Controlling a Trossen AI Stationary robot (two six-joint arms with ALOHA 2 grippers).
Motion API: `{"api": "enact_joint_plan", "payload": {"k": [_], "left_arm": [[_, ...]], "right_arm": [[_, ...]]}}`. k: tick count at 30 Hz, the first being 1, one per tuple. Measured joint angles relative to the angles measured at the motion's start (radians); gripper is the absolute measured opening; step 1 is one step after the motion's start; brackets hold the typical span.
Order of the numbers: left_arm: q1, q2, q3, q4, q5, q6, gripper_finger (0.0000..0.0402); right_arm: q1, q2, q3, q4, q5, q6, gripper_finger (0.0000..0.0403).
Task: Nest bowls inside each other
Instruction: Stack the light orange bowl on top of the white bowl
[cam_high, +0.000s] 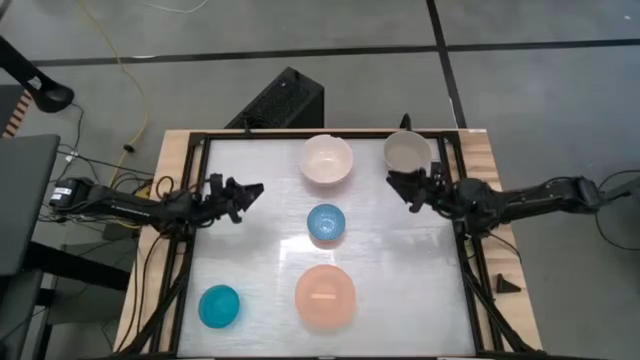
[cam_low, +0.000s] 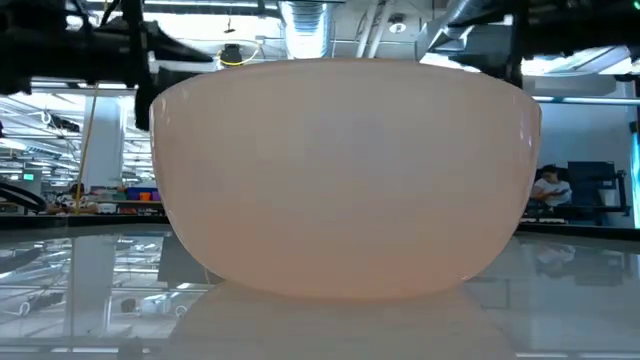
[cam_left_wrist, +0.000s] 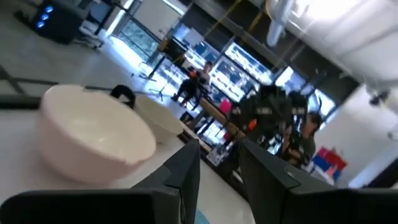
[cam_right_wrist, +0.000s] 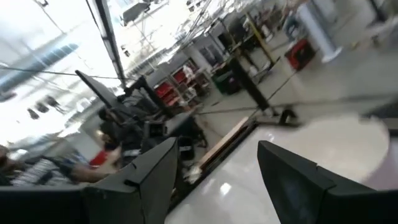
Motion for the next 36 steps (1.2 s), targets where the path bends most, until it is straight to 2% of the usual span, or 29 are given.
{"api": "enact_joint_plan", "payload": {"k": [4,7,11,15,20,27,36], "left_arm": [[0.049,0.000,0.134,-0.182,0.108,0.097,0.0100],[0.079,0.000,0.243,-0.347,0.135,0.182,0.0100],[0.117,0.000,0.351,-0.510,0.134,0.257,0.0100],[0.152,0.000,0.391,-0.544,0.162,0.289,0.0100],[0.181,0.000,0.392,-0.558,0.200,0.266,0.0100],[0.189,0.000,0.393,-0.590,0.205,0.265,0.0100],[0.189,0.000,0.393,-0.598,0.157,0.207,0.0100]], "right_arm": [[-0.059,0.024,0.149,-0.237,-0.002,-0.135,0.0260],[-0.122,0.061,0.269,-0.455,-0.037,-0.182,0.0260],[-0.183,0.147,0.405,-0.601,-0.288,-0.184,0.0260],[-0.167,0.253,0.510,-0.683,-0.541,-0.124,0.0260],[-0.071,0.370,0.594,-0.744,-0.720,-0.032,0.0260],[0.079,0.535,0.631,-0.875,-0.740,0.022,0.0260],[0.195,0.759,0.631,-0.789,-0.742,0.159,0.0260]]}}
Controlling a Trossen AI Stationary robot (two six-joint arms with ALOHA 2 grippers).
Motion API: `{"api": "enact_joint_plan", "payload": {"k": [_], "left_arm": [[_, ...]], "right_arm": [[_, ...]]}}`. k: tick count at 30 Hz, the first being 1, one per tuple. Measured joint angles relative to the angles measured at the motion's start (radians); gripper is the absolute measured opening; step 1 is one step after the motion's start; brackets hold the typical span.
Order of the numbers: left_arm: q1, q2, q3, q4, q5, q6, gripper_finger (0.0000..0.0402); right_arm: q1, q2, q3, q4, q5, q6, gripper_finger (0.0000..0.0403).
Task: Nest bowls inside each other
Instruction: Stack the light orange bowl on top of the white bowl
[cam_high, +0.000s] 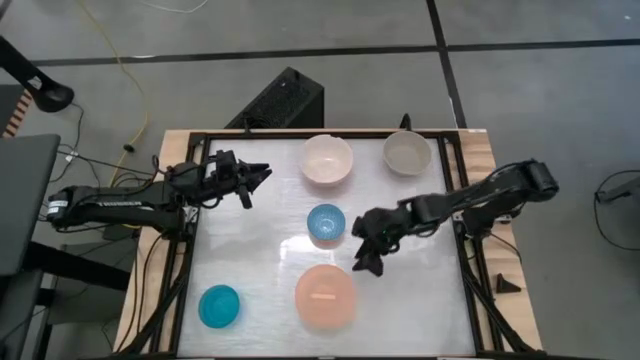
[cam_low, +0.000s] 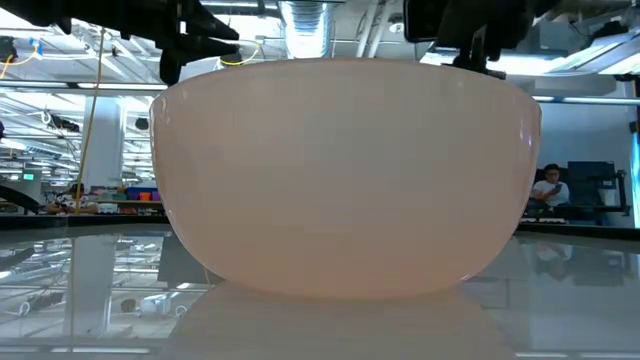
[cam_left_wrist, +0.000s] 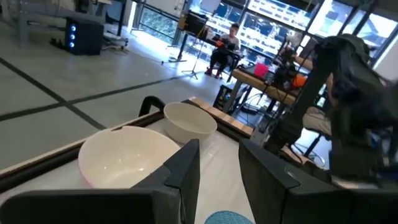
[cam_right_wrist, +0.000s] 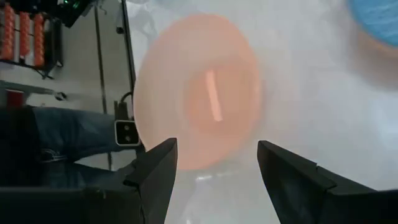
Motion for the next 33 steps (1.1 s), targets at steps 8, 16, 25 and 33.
{"api": "enact_joint_plan", "payload": {"k": [8,16,25,33], "left_arm": [[0.000,0.000,0.000,0.000,0.002,0.032,0.0100],[0.000,0.000,0.000,0.000,0.048,0.024,0.0100],[-0.001,0.000,0.000,0.000,0.056,0.014,0.0100],[-0.001,-0.001,0.000,0.001,0.055,-0.002,0.0100]], "right_arm": [[0.029,0.141,0.002,0.147,0.006,0.116,0.0260],[0.026,0.269,0.001,0.193,0.009,0.133,0.0260],[0.018,0.358,0.001,0.321,-0.030,0.137,0.0228],[-0.016,0.361,-0.001,0.451,-0.079,0.096,0.0029]]}}
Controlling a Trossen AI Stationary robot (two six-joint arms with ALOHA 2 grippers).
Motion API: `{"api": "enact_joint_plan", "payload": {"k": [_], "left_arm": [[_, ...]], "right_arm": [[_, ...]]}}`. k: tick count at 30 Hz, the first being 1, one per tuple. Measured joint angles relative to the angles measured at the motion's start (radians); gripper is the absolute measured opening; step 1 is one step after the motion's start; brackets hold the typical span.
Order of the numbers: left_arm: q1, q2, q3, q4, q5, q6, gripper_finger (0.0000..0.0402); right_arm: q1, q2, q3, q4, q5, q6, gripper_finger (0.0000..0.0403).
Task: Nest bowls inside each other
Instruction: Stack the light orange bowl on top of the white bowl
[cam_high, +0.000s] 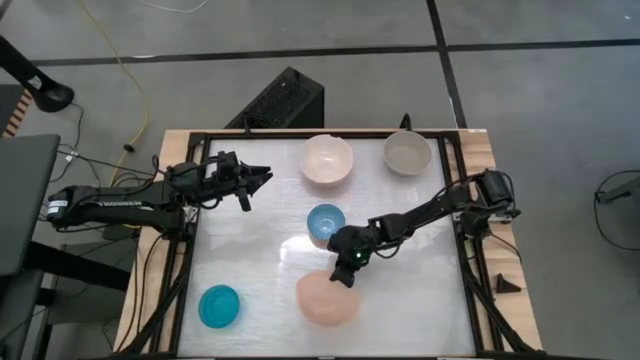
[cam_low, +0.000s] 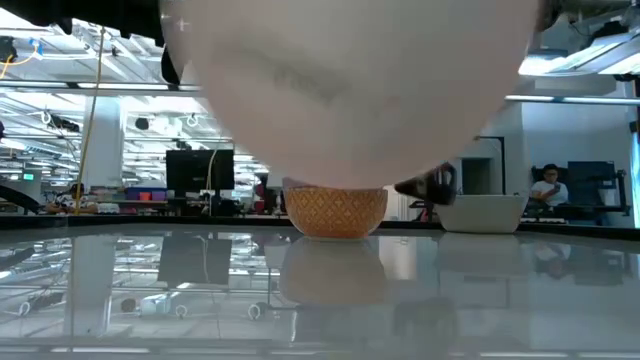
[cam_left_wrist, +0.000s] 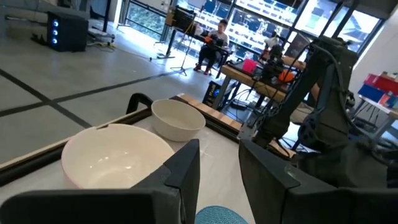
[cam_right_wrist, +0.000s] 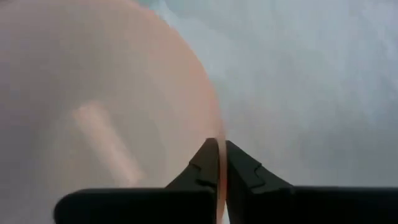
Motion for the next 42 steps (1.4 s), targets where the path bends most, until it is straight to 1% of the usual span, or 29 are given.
{"api": "enact_joint_plan", "payload": {"k": [5,8,11,14,18,21,24,28,30,34,37,39,42], "left_arm": [[0.000,0.000,0.000,0.000,0.000,-0.012,0.0100],[0.000,0.000,0.000,0.000,0.003,-0.016,0.0100],[0.000,0.000,0.000,0.000,0.009,-0.027,0.0100],[0.000,0.000,0.000,0.000,0.011,-0.027,0.0100],[0.000,0.000,0.000,0.004,0.025,-0.029,0.0100],[0.000,-0.006,0.000,0.003,0.026,-0.037,0.0100],[0.000,-0.014,0.000,0.005,0.026,-0.037,0.0100],[0.000,-0.033,0.000,0.009,0.024,-0.037,0.0100],[0.000,-0.041,0.000,0.005,0.017,-0.033,0.0100],[0.000,-0.041,0.000,0.009,0.007,-0.029,0.0100],[0.000,-0.042,0.000,0.009,0.007,-0.047,0.0100],[0.000,-0.041,0.000,0.007,0.007,-0.054,0.0100],[0.000,-0.042,0.000,0.008,0.007,-0.060,0.0100]], "right_arm": [[-0.033,-0.005,0.000,0.136,-0.010,0.003,0.0036],[-0.056,-0.014,0.001,0.203,-0.013,0.015,0.0031],[-0.084,-0.033,0.001,0.240,-0.010,-0.005,0.0031],[-0.127,-0.066,0.001,0.231,-0.002,-0.038,0.0031],[-0.194,-0.128,0.001,0.183,0.021,-0.086,0.0031],[-0.235,-0.190,0.001,0.110,0.061,-0.147,0.0031],[-0.282,-0.261,0.001,0.022,0.130,-0.210,0.0031],[-0.361,-0.339,0.001,-0.079,0.265,-0.303,0.0031],[-0.414,-0.362,0.002,-0.084,0.297,-0.328,0.0031],[-0.529,-0.374,0.002,-0.080,0.310,-0.350,0.0031],[-0.611,-0.360,0.006,-0.083,0.324,-0.369,0.0031],[-0.661,-0.339,0.024,-0.100,0.317,-0.401,0.0031],[-0.720,-0.286,0.091,-0.155,0.285,-0.457,0.0031]]}}
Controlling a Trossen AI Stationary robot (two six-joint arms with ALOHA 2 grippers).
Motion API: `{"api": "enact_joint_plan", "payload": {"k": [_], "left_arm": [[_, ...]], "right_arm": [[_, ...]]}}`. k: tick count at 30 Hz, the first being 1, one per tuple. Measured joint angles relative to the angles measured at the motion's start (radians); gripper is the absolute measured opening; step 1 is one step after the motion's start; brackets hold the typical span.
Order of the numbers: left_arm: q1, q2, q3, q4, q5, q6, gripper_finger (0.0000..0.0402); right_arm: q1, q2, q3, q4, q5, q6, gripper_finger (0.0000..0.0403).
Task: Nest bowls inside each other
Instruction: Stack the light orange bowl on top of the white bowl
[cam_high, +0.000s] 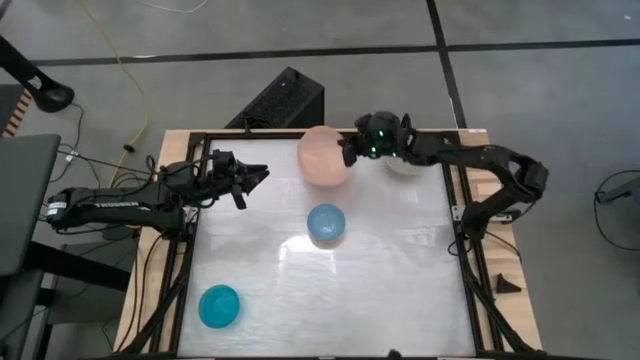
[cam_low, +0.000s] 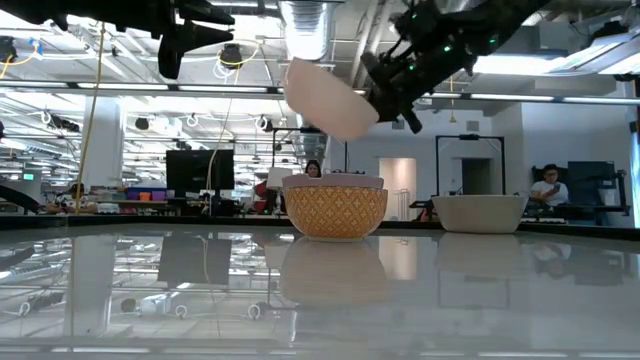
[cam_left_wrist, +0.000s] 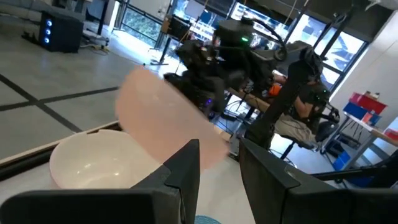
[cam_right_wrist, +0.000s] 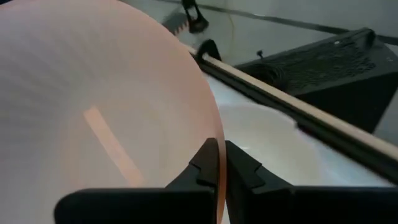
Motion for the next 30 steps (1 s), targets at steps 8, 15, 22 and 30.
{"api": "enact_joint_plan", "payload": {"k": [8,15,22,30], "left_arm": [[0.000,0.000,0.000,-0.008,0.001,-0.043,0.0100],[0.000,0.000,0.000,-0.008,0.001,-0.081,0.0100],[0.000,0.000,0.000,-0.008,-0.008,-0.082,0.0100],[0.000,0.000,0.000,-0.008,-0.019,-0.078,0.0100]], "right_arm": [[-0.064,0.242,0.355,-0.397,-0.089,-0.234,0.0031],[-0.071,0.425,0.626,-0.699,-0.008,-0.396,0.0031],[-0.097,0.489,0.651,-0.741,0.090,-0.386,0.0031],[-0.105,0.511,0.652,-0.737,0.074,-0.340,0.0071]]}}
